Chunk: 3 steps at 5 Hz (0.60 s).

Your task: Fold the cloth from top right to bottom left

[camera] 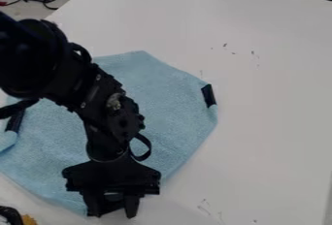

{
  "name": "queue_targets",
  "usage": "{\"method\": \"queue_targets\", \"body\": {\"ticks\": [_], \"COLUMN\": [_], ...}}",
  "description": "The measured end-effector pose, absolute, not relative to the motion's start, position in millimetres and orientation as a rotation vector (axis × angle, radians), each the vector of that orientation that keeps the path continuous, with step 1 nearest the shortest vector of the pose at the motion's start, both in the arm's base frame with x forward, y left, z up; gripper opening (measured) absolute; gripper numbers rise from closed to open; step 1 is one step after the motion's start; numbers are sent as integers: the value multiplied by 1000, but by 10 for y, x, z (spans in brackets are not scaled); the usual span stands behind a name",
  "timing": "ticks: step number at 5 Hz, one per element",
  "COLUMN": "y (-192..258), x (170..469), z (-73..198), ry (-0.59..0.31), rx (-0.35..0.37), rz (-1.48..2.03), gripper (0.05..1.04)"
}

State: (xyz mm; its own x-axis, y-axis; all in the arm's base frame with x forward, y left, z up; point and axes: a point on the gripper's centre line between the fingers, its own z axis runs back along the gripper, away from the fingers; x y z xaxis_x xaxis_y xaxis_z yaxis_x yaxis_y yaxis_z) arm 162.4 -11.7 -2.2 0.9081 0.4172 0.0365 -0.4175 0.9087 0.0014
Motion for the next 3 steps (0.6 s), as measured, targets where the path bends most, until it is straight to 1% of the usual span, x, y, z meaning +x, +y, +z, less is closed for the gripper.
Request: {"method": "queue_targets", "body": {"ticks": [1, 2, 3], "y": [-111, -117, -103], "x": [1619, 1616, 1646], "z": [-16, 62, 334], "ry": [-66, -104, -139], "rx": [31, 64, 124], "rz": [437, 453, 456], "gripper": [503, 451, 249]}}
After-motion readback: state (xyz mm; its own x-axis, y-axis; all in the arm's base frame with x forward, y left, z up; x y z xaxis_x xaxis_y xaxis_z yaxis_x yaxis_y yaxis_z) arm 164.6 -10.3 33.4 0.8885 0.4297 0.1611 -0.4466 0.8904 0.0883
